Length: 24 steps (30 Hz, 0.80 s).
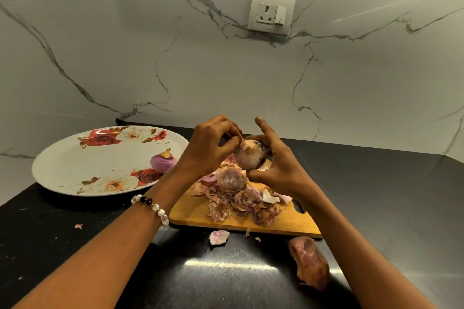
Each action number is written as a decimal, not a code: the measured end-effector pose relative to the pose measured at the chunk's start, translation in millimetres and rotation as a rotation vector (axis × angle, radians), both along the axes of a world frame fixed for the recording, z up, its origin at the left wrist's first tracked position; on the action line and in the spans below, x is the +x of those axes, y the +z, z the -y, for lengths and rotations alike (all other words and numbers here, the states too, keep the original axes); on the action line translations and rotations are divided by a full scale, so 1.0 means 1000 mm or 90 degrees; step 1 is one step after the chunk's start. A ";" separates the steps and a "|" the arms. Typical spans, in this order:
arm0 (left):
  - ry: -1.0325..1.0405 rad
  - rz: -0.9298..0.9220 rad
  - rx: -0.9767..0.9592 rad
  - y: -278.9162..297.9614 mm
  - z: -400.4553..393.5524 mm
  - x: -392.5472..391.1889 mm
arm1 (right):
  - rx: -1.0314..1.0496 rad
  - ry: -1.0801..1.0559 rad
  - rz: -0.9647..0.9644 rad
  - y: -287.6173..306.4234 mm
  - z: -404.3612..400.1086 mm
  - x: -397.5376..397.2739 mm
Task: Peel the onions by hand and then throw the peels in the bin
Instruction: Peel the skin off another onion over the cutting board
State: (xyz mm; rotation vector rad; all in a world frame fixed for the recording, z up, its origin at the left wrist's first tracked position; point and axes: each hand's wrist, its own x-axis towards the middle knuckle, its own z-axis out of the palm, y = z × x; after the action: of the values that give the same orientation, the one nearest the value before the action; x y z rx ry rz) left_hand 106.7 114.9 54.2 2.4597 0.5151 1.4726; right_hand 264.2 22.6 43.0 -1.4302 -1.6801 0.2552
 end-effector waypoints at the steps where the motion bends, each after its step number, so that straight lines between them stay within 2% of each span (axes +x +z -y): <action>1: 0.012 0.007 -0.014 0.001 0.000 0.000 | 0.002 0.003 -0.004 0.000 0.000 0.001; 7: 0.089 0.048 -0.135 0.004 -0.007 -0.010 | 0.014 0.003 -0.023 0.001 0.000 0.006; 13: 0.000 0.011 -0.162 0.008 0.001 -0.009 | 0.015 -0.015 -0.027 0.001 -0.001 0.009; 24: -0.035 -0.057 -0.246 0.013 0.017 -0.005 | 0.029 -0.007 -0.010 0.000 0.001 0.003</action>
State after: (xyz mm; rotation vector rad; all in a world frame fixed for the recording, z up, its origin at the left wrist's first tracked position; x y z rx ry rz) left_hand 101.7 97.7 67.4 2.2199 0.6731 1.1209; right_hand 266.9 21.7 43.3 -1.3997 -1.6558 0.2201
